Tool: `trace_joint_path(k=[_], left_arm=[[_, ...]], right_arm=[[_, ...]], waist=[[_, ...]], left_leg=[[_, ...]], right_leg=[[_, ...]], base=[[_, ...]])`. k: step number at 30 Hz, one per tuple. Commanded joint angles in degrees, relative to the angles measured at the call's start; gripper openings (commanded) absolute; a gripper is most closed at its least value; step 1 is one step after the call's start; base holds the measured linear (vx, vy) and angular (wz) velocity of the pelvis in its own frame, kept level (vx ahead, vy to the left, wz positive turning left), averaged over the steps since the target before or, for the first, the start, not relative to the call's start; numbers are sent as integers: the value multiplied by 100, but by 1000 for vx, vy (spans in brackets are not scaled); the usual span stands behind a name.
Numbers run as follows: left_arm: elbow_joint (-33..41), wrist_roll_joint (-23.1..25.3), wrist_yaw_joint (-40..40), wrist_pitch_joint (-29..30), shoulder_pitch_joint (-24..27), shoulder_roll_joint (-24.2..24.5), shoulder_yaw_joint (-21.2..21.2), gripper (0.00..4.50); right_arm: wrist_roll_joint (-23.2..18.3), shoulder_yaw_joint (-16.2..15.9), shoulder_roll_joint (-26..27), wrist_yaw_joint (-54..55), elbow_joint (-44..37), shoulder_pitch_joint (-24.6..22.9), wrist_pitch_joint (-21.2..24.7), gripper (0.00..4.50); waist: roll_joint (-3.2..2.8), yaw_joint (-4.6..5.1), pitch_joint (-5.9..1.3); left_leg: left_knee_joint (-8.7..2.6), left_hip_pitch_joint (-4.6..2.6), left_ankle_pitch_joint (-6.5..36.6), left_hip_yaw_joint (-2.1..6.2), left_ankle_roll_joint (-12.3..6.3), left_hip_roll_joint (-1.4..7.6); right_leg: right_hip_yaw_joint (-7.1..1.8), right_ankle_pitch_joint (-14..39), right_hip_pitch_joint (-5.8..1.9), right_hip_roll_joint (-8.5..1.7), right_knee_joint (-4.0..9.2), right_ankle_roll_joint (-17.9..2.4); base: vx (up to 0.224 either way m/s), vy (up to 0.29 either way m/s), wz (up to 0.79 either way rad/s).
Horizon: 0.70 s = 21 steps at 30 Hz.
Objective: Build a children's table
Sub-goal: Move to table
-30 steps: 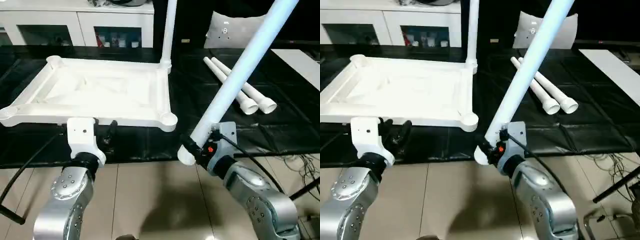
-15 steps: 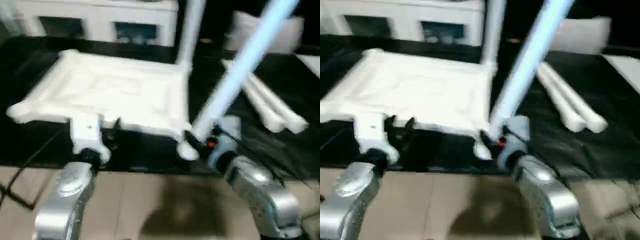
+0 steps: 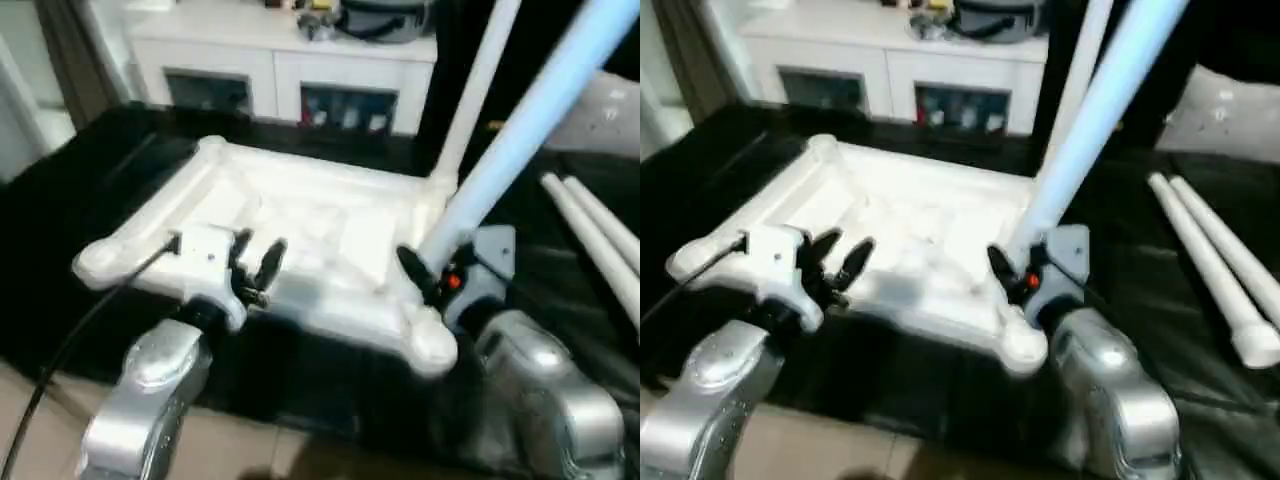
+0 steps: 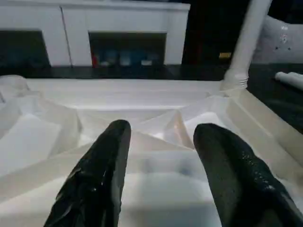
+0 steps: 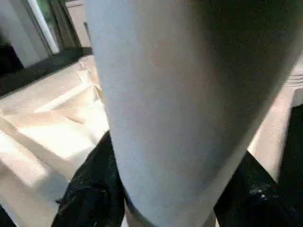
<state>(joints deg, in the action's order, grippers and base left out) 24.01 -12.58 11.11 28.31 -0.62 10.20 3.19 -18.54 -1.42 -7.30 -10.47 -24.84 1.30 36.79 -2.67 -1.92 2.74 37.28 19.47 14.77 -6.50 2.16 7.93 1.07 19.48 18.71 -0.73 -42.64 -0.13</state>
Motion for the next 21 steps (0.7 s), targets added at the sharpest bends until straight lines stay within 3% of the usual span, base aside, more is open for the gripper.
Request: trace_joint_path(k=[1, 2, 3, 4, 5, 6, 7, 8, 9, 10, 11, 12, 13, 14, 15, 16, 17, 18, 19, 20, 21], left_arm=[[44, -38, 29, -61, -7, -125, 148, 255], [29, -58, -22, -92, 25, -175, 122, 255], [15, -49, -48, -103, 45, -202, 104, 255], [-17, -20, -111, -53, 60, -228, 84, 255], [-35, 6, -141, -59, 65, -238, 77, 255], [-79, 96, -224, -153, 76, -273, 68, 255], [-79, 96, -224, -153, 76, -273, 68, 255], [-99, 113, -330, -139, 64, -338, 25, 255], [-119, 275, -492, -134, 31, -329, 34, 255], [-127, 313, -536, -115, 25, -344, 34, 255], [-127, 314, -538, -118, 25, -346, 33, 255], [-139, 316, -561, -157, 19, -384, 19, 255], [-138, 312, -558, -164, 19, -412, 15, 255], [-114, 241, -568, -145, 35, -491, -27, 255], [-101, 280, -570, -121, 30, -469, -6, 255], [-86, 297, -525, -84, 30, -427, 47, 255], [-73, 316, -452, -77, 30, -371, 114, 255], [-60, 373, -394, -11, 9, -270, 208, 255], [-57, 405, -374, 26, -13, -214, 253, 255], [-59, 401, -368, 22, -23, -207, 264, 255], [-48, 342, -413, 50, -29, -268, 213, 255]], right_arm=[[5, 185, -91, 81, -278, -76, -33, 192], [20, 148, -86, 102, -365, -165, -21, 192], [29, 122, -88, 108, -400, -208, -24, 192], [40, 99, -89, 115, -425, -238, -25, 192], [46, 87, -90, 119, -433, -245, -22, 192], [65, 49, -97, 130, -459, -257, -11, 192], [65, 49, -97, 130, -459, -257, -11, 192], [77, 24, -102, 130, -463, -240, 1, 192], [100, 11, -106, 110, -438, -189, 46, 192], [119, -11, -146, 71, -413, -148, 49, 192], [119, -11, -148, 68, -409, -144, 49, 192], [119, -11, -178, 31, -361, -85, 54, 192], [114, -4, -211, 2, -314, -30, 62, 192], [102, 17, -275, -63, -217, 64, 62, 192], [98, 22, -298, -86, -189, 92, 59, 192], [97, 39, -318, -108, -141, 127, 47, 192], [73, 80, -324, -121, -78, 172, 43, 192], [6, 127, -334, -181, 1, 237, 36, 192], [-43, 150, -355, -244, 57, 289, 40, 192], [-64, 161, -377, -283, 97, 326, 50, 192], [-95, 198, -383, -306, 144, 370, 65, 192]], waist=[[-146, 130, -396], [-100, 88, -406], [167, 56, -462], [328, 14, -488], [499, -200, -605], [566, -382, -675], [603, -377, -661], [589, -375, -552], [581, -341, -450], [377, -240, -399], [28, -149, -297], [-54, 191, -292], [-153, 156, -232], [-156, 301, -253], [-228, 296, -203], [-227, 290, -217], [-145, 312, -232], [-10, 275, -288], [104, 250, -345], [210, 123, -345], [349, -15, -341]], left_leg=[[-667, -682, -1133, 498, 144, 1156], [-562, -535, -2519, 84, -77, 964], [-165, -432, -3214, -352, -210, 506], [-93, -197, -2733, -517, -127, 136], [358, 400, -1220, -379, -7, -138], [563, 592, 248, -40, -107, -49], [652, 668, 495, 20, -94, -148], [757, 617, 527, 136, 57, -309], [594, 556, 377, 378, -74, -221], [283, 312, -9, 482, 33, -104], [-334, -44, 634, 623, 211, 173], [-883, 82, 1644, 845, 476, 685], [-998, 48, 2203, 970, 814, 852], [-1066, -50, 2548, 1100, 832, 1030], [-1136, 34, 2448, 1132, 675, 1087], [-1109, 38, 2342, 1124, 473, 1060], [-994, 64, 2107, 1027, -94, 853], [-831, 68, 1722, 874, -411, 547], [-647, 163, 1509, 681, -419, 319], [-461, 485, 703, 351, -261, 58], [-376, 358, 459, 220, -53, 85]], right_leg=[[63, -441, 606, -382, 73, 381], [125, -1271, 645, -439, 215, 297], [-55, -2726, 640, -594, 738, 62], [-242, -3196, 442, -517, 832, 66], [-1129, -5574, -62, -963, 779, -377], [-1417, -7316, -178, -1181, 742, -603], [-1463, -7783, -205, -1087, 719, -599], [-1385, -7254, -26, -962, 850, -443], [-1075, -5800, 17, -1215, 934, -479], [-832, -4674, 198, -1054, 1119, -540], [-539, -1665, 299, -489, 1205, -777], [-214, -461, 192, -115, 667, -627], [-127, -255, 275, -154, 553, -469], [-4, -151, 323, -209, 416, -120], [104, -78, 375, -240, 216, 56], [129, -46, 364, -270, 201, 61], [127, -75, 250, -352, 328, 30], [31, -266, 158, -484, 690, -131], [-78, -460, 49, -627, 930, -185], [-222, -426, -175, -999, 1231, -305], [-279, 847, -39, -1009, 1342, 67]], base=[[204, 97, -49], [171, 63, -55], [171, 63, -55], [104, 15, -63], [60, 12, -56], [60, 12, -56], [58, 32, -56], [3, 65, -67], [3, 65, -67], [-45, 107, -33], [-67, 162, -2], [-67, 162, -2], [-87, 162, 9], [-84, 83, 15], [-84, 83, 15], [-73, 14, 5], [-86, -38, -6], [-86, -38, -6], [-102, -87, -12], [-133, -97, -8], [-133, -97, -8]])
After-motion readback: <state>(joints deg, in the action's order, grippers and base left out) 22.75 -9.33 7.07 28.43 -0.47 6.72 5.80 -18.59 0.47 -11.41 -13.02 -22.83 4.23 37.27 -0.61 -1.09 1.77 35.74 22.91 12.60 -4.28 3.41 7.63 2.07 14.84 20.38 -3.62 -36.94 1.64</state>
